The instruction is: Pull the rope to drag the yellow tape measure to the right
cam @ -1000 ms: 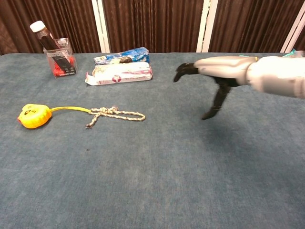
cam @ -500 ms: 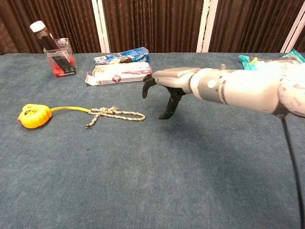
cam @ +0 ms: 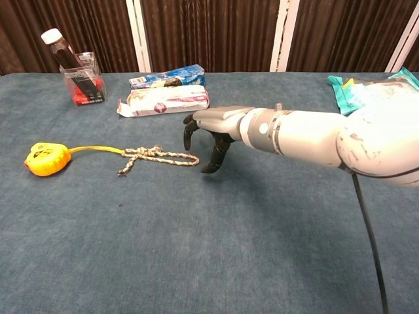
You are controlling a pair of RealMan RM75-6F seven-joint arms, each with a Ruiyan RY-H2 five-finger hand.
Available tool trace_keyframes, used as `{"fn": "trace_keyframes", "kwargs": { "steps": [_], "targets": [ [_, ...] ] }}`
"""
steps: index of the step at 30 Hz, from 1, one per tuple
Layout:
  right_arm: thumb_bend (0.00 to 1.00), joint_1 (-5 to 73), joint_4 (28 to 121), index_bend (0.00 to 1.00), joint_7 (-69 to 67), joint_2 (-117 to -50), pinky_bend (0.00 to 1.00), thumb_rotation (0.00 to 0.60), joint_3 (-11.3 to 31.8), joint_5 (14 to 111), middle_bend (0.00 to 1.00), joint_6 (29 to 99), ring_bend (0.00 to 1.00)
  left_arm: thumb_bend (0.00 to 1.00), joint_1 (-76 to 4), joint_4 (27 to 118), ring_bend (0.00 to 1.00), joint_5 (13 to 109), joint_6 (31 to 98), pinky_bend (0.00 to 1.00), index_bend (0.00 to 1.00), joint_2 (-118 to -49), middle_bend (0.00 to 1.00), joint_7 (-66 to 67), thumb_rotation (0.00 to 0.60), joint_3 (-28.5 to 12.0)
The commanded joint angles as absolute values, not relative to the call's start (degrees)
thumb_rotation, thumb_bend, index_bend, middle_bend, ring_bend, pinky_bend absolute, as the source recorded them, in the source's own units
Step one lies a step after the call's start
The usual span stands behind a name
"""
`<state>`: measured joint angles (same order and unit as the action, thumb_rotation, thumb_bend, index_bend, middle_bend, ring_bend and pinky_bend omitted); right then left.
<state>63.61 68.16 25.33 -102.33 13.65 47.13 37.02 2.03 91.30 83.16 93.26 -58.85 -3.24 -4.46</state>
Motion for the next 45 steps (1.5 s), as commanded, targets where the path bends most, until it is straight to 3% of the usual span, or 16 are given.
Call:
{"fn": "trace_keyframes", "kwargs": {
  "steps": [1, 15, 32, 45],
  "targets": [
    [0.37, 64.1, 66.9, 0.44, 24.2, -103.5, 0.0, 0.6, 13.7, 48.0, 0.02, 36.9, 0.0, 0.37, 2.1, 91.4, 0.0, 83.0, 93.3, 0.12, 0.08, -58.9, 0.0, -3.1, 0.6, -4.5],
    [0.38, 64.9, 63.2, 0.49, 23.0, -105.7, 0.0, 0.6, 12.6, 49.1, 0.03, 36.7, 0.0, 0.37, 2.4, 91.3, 0.0, 82.7, 93.3, 0.12, 0.08, -58.6, 0.0, -3.9, 0.6, -4.7],
    [0.45, 65.4, 61.9, 0.6, 23.5, -106.7, 0.0, 0.6, 11.5, 48.9, 0.07, 36.1, 0.0, 0.37, 3.1, 91.6, 0.0, 82.6, 94.0, 0.12, 0.08, -58.1, 0.0, -4.2, 0.6, -4.9],
    [0.52, 65.3, 61.9, 0.75, 24.4, -106.9, 0.0, 0.6, 11.0, 49.3, 0.11, 36.9, 0.02, 0.37, 3.5, 91.5, 0.0, 82.6, 94.5, 0.13, 0.08, -57.9, 0.0, -4.8, 0.6, -5.0]
  ]
}}
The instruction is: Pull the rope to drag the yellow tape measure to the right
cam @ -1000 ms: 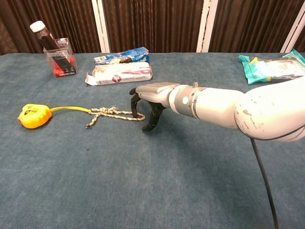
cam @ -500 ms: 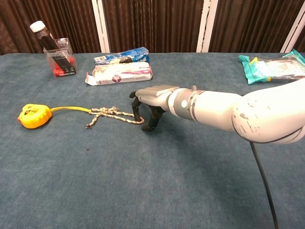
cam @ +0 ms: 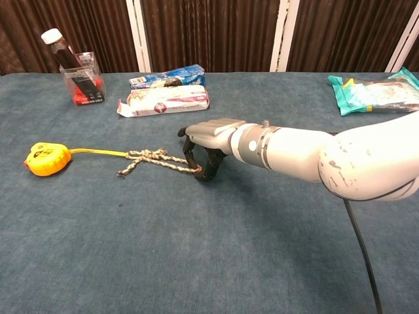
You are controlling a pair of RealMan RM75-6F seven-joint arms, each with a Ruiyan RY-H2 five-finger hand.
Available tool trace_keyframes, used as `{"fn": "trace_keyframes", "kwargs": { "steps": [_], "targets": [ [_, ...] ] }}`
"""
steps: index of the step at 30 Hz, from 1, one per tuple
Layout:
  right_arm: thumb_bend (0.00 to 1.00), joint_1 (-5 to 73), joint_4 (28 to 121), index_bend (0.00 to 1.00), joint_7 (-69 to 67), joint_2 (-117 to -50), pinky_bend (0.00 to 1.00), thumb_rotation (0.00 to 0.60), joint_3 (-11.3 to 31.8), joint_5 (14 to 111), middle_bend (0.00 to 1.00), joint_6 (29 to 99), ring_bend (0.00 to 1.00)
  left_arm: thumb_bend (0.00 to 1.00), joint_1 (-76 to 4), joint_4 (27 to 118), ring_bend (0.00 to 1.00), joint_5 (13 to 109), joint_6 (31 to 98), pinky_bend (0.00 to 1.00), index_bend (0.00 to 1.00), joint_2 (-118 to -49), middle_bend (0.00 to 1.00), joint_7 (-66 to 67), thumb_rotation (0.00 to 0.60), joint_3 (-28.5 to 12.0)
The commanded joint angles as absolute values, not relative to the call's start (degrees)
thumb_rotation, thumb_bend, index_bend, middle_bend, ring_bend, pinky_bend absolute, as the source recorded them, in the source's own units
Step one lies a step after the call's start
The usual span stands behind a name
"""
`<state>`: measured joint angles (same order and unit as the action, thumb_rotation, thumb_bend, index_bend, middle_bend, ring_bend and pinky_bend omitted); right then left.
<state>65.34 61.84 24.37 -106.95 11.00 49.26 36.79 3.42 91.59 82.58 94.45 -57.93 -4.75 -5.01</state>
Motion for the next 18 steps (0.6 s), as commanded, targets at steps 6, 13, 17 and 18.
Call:
{"fn": "trace_keyframes", "kwargs": {
  "steps": [6, 13, 17, 18],
  "targets": [
    [0.53, 65.0, 62.9, 0.75, 24.8, -106.1, 0.0, 0.6, 10.9, 49.9, 0.11, 37.9, 0.02, 0.37, 3.5, 91.4, 0.0, 82.5, 94.3, 0.13, 0.08, -57.9, 0.0, -4.9, 0.6, -5.0],
    [0.53, 62.3, 66.8, 0.75, 25.6, -99.7, 0.0, 0.6, 10.2, 50.7, 0.11, 41.0, 0.02, 0.37, 3.4, 91.5, 0.0, 82.4, 94.1, 0.13, 0.08, -58.1, 0.0, -4.1, 0.6, -5.0],
    [0.53, 60.6, 69.5, 0.75, 25.7, -95.6, 0.0, 0.6, 9.2, 50.8, 0.11, 41.6, 0.02, 0.37, 3.2, 92.2, 0.0, 82.4, 93.9, 0.13, 0.08, -58.2, 0.0, -2.9, 0.6, -5.1],
    [0.53, 60.1, 70.0, 0.76, 25.7, -94.7, 0.0, 0.6, 8.9, 50.8, 0.11, 41.8, 0.02, 0.37, 3.2, 92.3, 0.0, 82.3, 93.9, 0.13, 0.08, -58.2, 0.0, -2.7, 0.6, -5.1]
  ]
}}
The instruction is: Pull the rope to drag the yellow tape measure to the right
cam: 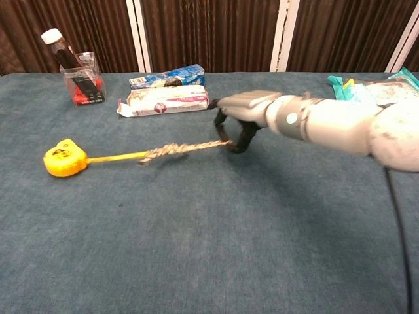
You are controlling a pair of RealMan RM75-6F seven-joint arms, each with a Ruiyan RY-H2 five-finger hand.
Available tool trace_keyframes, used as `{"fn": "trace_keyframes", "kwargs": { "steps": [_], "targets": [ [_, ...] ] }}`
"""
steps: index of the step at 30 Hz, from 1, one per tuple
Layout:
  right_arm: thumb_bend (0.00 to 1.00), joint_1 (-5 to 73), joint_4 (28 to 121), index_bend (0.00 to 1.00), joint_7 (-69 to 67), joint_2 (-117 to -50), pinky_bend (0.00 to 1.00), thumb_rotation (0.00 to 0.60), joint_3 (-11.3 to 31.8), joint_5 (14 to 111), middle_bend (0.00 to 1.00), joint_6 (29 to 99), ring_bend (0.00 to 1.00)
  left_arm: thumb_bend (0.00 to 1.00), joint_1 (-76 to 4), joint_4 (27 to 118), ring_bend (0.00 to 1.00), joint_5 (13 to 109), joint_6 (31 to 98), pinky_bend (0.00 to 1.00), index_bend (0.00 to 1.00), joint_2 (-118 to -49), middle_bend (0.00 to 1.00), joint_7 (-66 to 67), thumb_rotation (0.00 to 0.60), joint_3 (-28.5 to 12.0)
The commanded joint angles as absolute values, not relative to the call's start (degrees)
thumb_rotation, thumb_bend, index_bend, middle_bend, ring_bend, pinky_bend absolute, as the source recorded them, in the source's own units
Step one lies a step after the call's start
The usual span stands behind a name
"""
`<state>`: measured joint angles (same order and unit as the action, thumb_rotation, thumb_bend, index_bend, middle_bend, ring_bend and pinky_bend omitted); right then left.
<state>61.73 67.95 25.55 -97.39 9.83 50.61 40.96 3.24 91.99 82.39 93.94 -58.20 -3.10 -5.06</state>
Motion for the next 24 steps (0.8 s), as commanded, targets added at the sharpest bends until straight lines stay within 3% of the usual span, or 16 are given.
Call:
{"fn": "trace_keyframes", "kwargs": {
  "steps": [1, 24],
  "targets": [
    [0.53, 59.5, 70.6, 0.76, 25.6, -93.6, 0.0, 0.6, 8.5, 50.8, 0.11, 41.9, 0.02, 0.37, 3.1, 92.3, 0.0, 82.1, 93.8, 0.13, 0.08, -58.3, 0.0, -2.5, 0.6, -5.2],
    [0.53, 47.4, 84.2, 0.76, 21.6, -68.9, 0.0, 0.6, 2.1, 56.3, 0.11, 47.4, 0.02, 0.37, 2.2, 92.5, 0.0, 82.8, 92.4, 0.13, 0.08, -59.3, 0.0, -0.2, 0.6, -4.8]
  ]
}}
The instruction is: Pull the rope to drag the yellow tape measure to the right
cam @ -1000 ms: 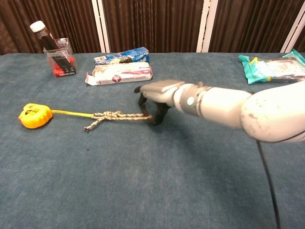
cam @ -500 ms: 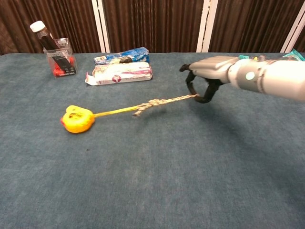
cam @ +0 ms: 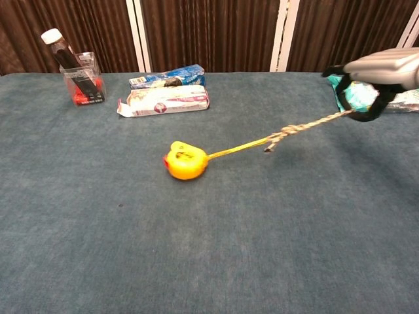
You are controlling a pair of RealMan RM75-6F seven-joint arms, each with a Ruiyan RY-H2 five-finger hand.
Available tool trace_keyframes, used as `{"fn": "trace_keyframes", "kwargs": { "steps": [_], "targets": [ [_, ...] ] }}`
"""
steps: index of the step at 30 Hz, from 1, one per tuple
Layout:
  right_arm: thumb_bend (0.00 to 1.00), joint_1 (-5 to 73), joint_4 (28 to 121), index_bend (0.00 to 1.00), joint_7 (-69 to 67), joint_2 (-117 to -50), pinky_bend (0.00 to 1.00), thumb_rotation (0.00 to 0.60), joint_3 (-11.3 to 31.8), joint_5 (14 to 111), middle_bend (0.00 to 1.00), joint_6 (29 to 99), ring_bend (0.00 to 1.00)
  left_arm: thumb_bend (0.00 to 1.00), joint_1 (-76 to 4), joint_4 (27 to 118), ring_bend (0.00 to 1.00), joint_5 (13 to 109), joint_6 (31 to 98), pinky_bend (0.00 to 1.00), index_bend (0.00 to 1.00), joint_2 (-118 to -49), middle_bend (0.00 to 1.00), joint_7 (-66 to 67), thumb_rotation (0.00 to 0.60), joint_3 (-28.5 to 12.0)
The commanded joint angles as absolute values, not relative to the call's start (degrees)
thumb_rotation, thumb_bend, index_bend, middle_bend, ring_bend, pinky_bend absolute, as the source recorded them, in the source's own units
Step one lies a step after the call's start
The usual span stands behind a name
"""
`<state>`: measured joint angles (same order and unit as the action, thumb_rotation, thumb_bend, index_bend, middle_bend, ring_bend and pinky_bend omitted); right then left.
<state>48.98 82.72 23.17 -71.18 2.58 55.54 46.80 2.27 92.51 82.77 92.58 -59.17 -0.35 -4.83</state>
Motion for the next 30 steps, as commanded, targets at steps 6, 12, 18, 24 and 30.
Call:
{"fn": "trace_keyframes", "kwargs": {
  "steps": [6, 12, 18, 24, 30],
  "targets": [
    [0.53, 44.8, 84.9, 0.76, 19.0, -64.9, 0.0, 0.6, 1.8, 57.8, 0.11, 48.2, 0.02, 0.37, 1.7, 93.0, 0.0, 83.2, 91.6, 0.13, 0.08, -59.6, 0.0, 1.1, 0.6, -4.5],
    [0.53, 42.3, 85.1, 0.76, 17.6, -61.4, 0.0, 0.6, 1.1, 59.2, 0.11, 48.9, 0.02, 0.37, 1.6, 92.8, 0.0, 83.3, 91.5, 0.13, 0.08, -59.7, 0.0, 1.1, 0.6, -4.3],
    [0.53, 39.7, 84.3, 0.76, 15.5, -58.6, 0.0, 0.6, 1.0, 59.4, 0.11, 49.4, 0.02, 0.37, 1.4, 93.2, 0.0, 83.5, 91.3, 0.13, 0.08, -59.7, 0.0, 1.5, 0.6, -4.2],
    [0.53, 37.9, 81.5, 0.76, 12.9, -57.4, 0.0, 0.6, 1.8, 58.8, 0.11, 49.0, 0.02, 0.37, 1.3, 92.9, 0.0, 83.7, 91.4, 0.13, 0.08, -59.9, 0.0, 1.6, 0.6, -4.1],
    [0.53, 37.0, 78.4, 0.77, 12.3, -58.2, 0.0, 0.6, 2.0, 59.3, 0.11, 48.0, 0.02, 0.37, 1.2, 93.2, 0.0, 83.8, 91.3, 0.13, 0.08, -60.0, 0.0, 2.3, 0.6, -4.0]
  ]
}}
